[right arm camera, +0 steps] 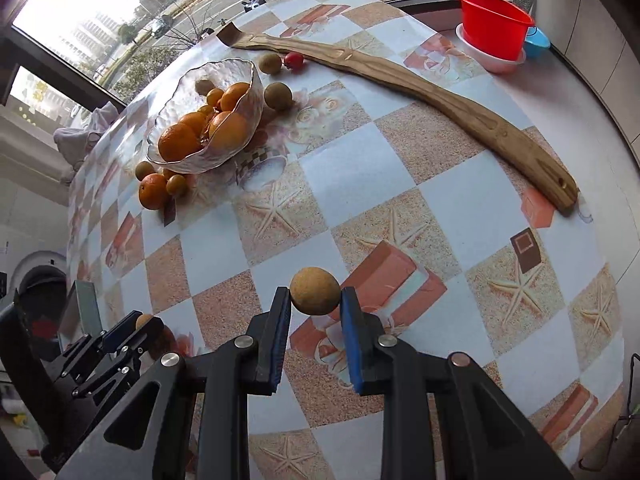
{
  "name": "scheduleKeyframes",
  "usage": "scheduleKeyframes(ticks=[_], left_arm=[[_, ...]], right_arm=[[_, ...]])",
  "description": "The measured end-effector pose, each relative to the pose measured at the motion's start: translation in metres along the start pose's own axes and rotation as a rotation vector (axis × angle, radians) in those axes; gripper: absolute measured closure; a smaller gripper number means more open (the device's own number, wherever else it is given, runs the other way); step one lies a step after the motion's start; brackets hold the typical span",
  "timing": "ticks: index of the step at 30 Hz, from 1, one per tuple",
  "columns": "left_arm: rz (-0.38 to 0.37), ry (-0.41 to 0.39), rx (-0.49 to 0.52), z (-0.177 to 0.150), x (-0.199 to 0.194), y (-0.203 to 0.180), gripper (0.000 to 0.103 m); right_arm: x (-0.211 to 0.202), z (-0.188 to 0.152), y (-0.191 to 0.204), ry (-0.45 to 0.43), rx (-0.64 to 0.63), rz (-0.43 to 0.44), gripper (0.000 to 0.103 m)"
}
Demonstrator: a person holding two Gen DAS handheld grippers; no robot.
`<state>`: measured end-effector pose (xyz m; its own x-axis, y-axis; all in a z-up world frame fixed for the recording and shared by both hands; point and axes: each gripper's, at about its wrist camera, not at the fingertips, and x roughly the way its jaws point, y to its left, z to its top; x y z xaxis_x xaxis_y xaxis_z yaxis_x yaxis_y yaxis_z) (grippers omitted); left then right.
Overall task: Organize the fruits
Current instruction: 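Carry both brown fruits over the white tray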
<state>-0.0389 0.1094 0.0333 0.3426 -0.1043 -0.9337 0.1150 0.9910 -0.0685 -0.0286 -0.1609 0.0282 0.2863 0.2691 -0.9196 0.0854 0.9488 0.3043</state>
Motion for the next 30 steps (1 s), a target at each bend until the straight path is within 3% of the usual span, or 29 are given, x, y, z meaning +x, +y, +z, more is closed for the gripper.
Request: scheduleKeyframes(ticks=[16,30], left_arm=[[0.012,-0.079,-0.169,-0.013,-0.047,0.065,0.073],[0.18,-0.11,-0.379,-0.073,-0.085,0.18,0.073]], right_arm=[[0.0,-0.008,0.091,0.036,-0.171,0.075,0.076],[0.027,-0.043,0.238,0.119,-0.457,0.197,0.076]])
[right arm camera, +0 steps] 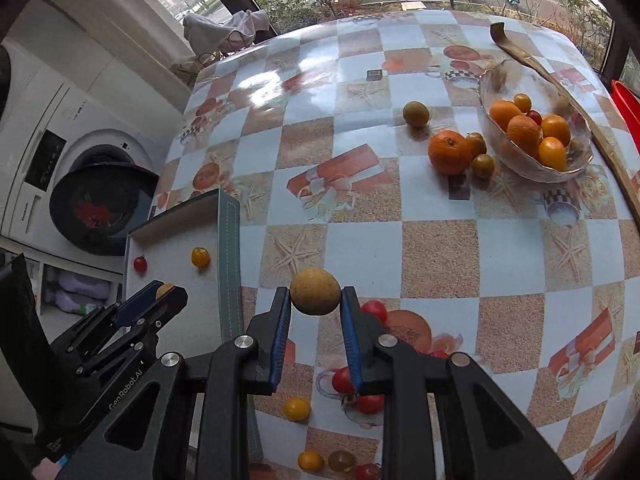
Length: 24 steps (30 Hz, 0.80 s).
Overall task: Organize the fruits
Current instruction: 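Carry both brown fruits over the white tray, then lower the brown fruits into the tray and open both grippers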
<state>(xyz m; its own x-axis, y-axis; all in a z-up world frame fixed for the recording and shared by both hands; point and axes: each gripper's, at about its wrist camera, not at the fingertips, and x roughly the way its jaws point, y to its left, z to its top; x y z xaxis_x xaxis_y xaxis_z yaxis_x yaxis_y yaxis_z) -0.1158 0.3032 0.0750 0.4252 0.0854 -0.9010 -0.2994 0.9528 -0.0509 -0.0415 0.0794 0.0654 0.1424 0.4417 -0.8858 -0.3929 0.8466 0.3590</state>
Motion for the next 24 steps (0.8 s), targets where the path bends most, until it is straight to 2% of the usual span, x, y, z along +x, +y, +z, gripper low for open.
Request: scheduleKeyframes(ticks=[4,9,16,21,24], left_arm=[[0.063,0.013,-0.073,-0.006,0.007,0.042,0.073],[0.127,0.048,-0.118,-0.011,0.027,0.073,0.073],[0.146,0.079,-0.159,-0.013,0.045,0.091,0.073],[0.168,0.072,-0.135,-0.011,0.048,0.088,0.073],[0.171,0.099,-0.138,-0.01,0.053,0.089,0.073]], right_arm=[[0.026,0.01,0.042,0.04,-0.07,0.044,0.076],[0.06,0.023,0.078,0.082,-0.132,0.066,0.076],[0.104,0.043,0.105,0.126,-0.166,0.037,0.076],[0.127,0.05,0.112,0.153,-0.185,0.011,0.076],[0.139,0.05,0.114,0.175,-0.198,-0.006,0.075]])
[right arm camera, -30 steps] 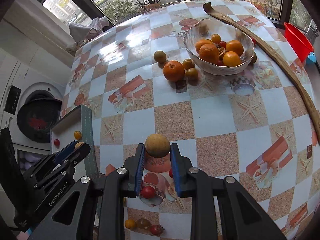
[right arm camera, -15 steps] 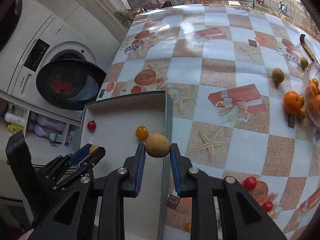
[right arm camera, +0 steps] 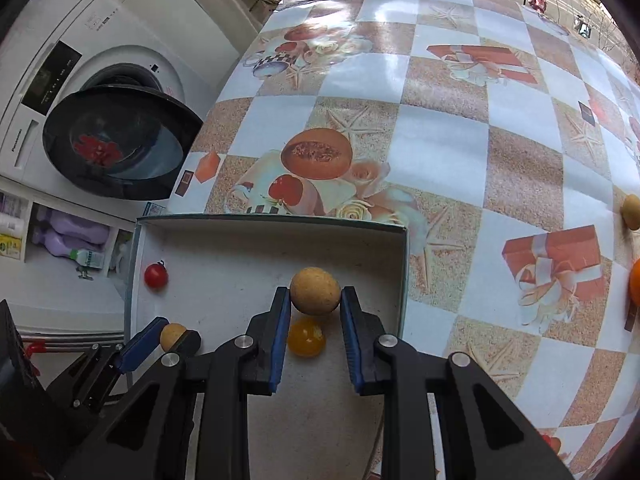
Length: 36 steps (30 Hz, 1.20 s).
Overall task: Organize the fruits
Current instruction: 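Lower the brown fruits into the tray and open both grippers, then grasp a red cherry tomato with each gripper from the cloth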
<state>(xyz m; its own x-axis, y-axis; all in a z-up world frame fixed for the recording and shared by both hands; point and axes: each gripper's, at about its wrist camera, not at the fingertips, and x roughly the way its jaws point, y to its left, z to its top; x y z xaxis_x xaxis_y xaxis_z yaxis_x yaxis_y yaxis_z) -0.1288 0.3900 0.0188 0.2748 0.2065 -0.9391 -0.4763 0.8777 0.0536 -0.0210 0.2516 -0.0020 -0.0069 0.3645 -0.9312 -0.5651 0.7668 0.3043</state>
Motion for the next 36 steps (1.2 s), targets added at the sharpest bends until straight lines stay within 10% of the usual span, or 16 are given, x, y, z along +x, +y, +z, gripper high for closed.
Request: scheduleKeyframes(ticks=[2,5,15,36], left_arm=[[-0.006,0.006,-0.006,0.0,0.001,0.001,0.072],[0.009,-0.01,-0.005,0.0,-0.001,0.001,0.021],[0.01,-0.022,0.031,-0.001,-0.009,-0.005,0.019],[-0.125,-0.09,0.31,-0.012,-0.069,-0.127,0.019]], right_arm=[[0.002,0.0,0.001,0.0,-0.011,-0.01,0.075],[0.004,0.001,0.007,0.005,-0.048,-0.024,0.073],[-0.029,0.006,0.01,-0.068,-0.048,0.023,0.022],[-0.122,-0.118,-0.146,-0.129,0.283,-0.163,0.018]])
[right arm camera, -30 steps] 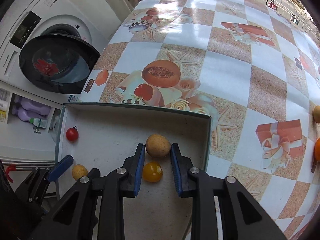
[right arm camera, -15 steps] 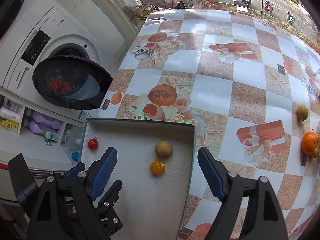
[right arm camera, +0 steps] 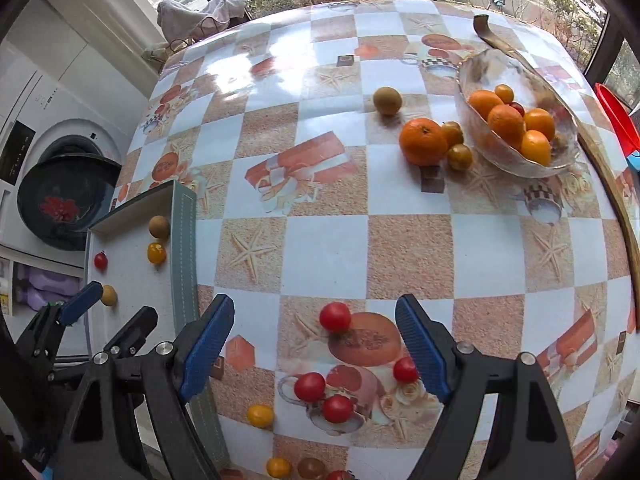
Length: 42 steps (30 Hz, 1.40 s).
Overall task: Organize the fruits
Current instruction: 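Grasp a red cherry tomato with each gripper from the cloth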
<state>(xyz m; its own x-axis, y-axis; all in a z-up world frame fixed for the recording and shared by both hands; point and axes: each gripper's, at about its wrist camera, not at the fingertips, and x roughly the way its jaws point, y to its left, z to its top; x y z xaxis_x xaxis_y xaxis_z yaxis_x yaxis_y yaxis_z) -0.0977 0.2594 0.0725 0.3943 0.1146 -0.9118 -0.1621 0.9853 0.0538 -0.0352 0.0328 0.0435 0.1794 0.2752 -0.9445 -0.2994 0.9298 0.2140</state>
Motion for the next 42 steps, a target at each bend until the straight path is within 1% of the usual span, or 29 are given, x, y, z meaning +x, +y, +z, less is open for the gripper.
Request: scheduleKeyframes(ticks=[3,6,9,14,15,16,17,19,21,25,26,28,30,31,32,34,35,37,38,39,40,42], left_arm=[[-0.037,-0.013,0.055,0.009,-0.003,-0.025,0.019],[-0.071,-0.009,0.103,0.016,0.0,-0.048,0.019],[-0.101,0.006,0.143,0.019,0.008,-0.067,0.019],[-0.132,0.027,0.19,0.018,0.023,-0.089,0.019],[-0.139,0.032,0.196,0.019,0.026,-0.092,0.019],[-0.15,0.036,0.201,0.019,0.028,-0.095,0.019],[-0.161,0.04,0.207,0.019,0.031,-0.098,0.019],[-0.17,0.041,0.225,0.019,0.035,-0.105,0.019],[-0.166,0.047,0.245,0.019,0.041,-0.111,0.019],[-0.175,0.063,0.253,0.019,0.051,-0.117,0.02],[-0.171,0.065,0.259,0.018,0.053,-0.118,0.022],[-0.174,0.081,0.269,0.018,0.058,-0.122,0.037],[-0.17,0.098,0.267,0.017,0.062,-0.123,0.039],[-0.168,0.103,0.264,0.017,0.064,-0.124,0.043],[-0.17,0.104,0.26,0.017,0.064,-0.124,0.045],[-0.168,0.1,0.254,0.017,0.064,-0.124,0.045],[-0.171,0.098,0.254,0.017,0.064,-0.124,0.047],[-0.177,0.092,0.26,0.018,0.062,-0.125,0.062],[-0.182,0.091,0.263,0.018,0.061,-0.126,0.065],[-0.184,0.089,0.265,0.018,0.061,-0.127,0.071],[-0.185,0.088,0.264,0.018,0.061,-0.127,0.076],[-0.192,0.09,0.249,0.019,0.061,-0.125,0.081]], right_arm=[[-0.003,-0.015,-0.026,0.009,0.031,-0.035,0.018],[-0.003,-0.027,-0.043,0.013,0.047,-0.053,0.018],[-0.004,-0.036,-0.051,0.009,0.054,-0.06,0.018],[-0.004,-0.046,-0.058,-0.004,0.044,-0.056,0.019],[-0.004,-0.047,-0.058,-0.008,0.037,-0.051,0.023],[-0.004,-0.049,-0.058,-0.009,0.029,-0.049,0.03],[-0.003,-0.051,-0.058,-0.009,0.018,-0.044,0.033],[0.0,-0.053,-0.057,-0.008,-0.004,-0.028,0.043],[0.003,-0.055,-0.054,-0.011,-0.034,-0.011,0.048],[0.009,-0.057,-0.047,-0.017,-0.102,0.011,0.054],[0.011,-0.057,-0.045,-0.018,-0.118,0.014,0.054],[0.015,-0.057,-0.042,-0.021,-0.151,0.017,0.056],[0.018,-0.057,-0.04,-0.03,-0.179,0.017,0.059],[0.018,-0.056,-0.038,-0.037,-0.193,0.016,0.06],[0.019,-0.055,-0.037,-0.042,-0.203,0.014,0.06],[0.021,-0.053,-0.036,-0.051,-0.21,0.016,0.062],[0.021,-0.053,-0.035,-0.057,-0.215,0.015,0.063],[0.022,-0.052,-0.033,-0.065,-0.23,0.004,0.073],[0.023,-0.052,-0.032,-0.067,-0.235,0.001,0.076],[0.023,-0.051,-0.033,-0.066,-0.234,0.004,0.082],[0.024,-0.05,-0.034,-0.063,-0.228,0.01,0.082],[0.023,-0.048,-0.039,-0.05,-0.199,0.033,0.082]])
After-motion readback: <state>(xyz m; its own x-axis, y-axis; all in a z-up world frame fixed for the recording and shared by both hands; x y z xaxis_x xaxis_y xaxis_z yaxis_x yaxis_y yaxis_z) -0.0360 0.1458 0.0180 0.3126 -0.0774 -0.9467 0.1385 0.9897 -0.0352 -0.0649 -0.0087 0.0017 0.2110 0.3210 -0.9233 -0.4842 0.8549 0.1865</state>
